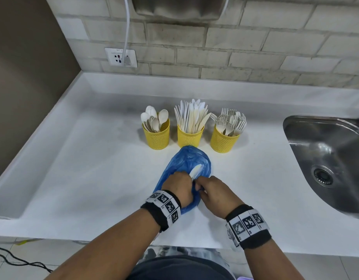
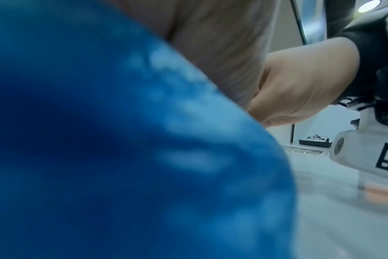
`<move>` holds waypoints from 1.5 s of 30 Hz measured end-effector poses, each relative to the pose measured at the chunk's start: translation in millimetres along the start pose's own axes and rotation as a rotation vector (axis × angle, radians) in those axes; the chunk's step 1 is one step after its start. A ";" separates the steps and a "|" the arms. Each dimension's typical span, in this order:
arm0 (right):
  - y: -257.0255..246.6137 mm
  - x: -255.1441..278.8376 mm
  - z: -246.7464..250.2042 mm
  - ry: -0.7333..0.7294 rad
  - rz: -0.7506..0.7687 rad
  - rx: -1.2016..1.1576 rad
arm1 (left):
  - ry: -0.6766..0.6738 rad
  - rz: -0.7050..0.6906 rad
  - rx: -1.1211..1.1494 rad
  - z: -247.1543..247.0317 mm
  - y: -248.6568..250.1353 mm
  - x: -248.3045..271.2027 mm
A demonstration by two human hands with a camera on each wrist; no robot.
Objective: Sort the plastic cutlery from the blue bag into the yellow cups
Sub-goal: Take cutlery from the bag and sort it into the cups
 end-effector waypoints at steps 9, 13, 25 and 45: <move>-1.7 3.1 3.8 -0.004 0.047 -0.030 | -0.005 0.051 -0.095 -12.9 2.4 -5.2; -0.1 3.3 4.5 0.020 0.003 -0.029 | 0.009 0.022 -0.077 -9.9 -0.5 -4.1; 13.0 4.9 19.2 0.129 -0.165 -0.006 | -0.050 -0.180 0.527 17.5 -41.9 7.9; -63.2 1.9 99.1 0.341 0.070 -0.598 | -0.105 -0.560 1.251 80.3 -5.9 55.6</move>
Point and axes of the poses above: each hand's wrist, its own x-axis away from the middle knuckle, its own z-axis out of the back of the hand, y = z × x, the point moved 2 cm from there along -x, towards the middle knuckle, and after that the axes turned 8 degrees about -y, right-handed, at the moved point
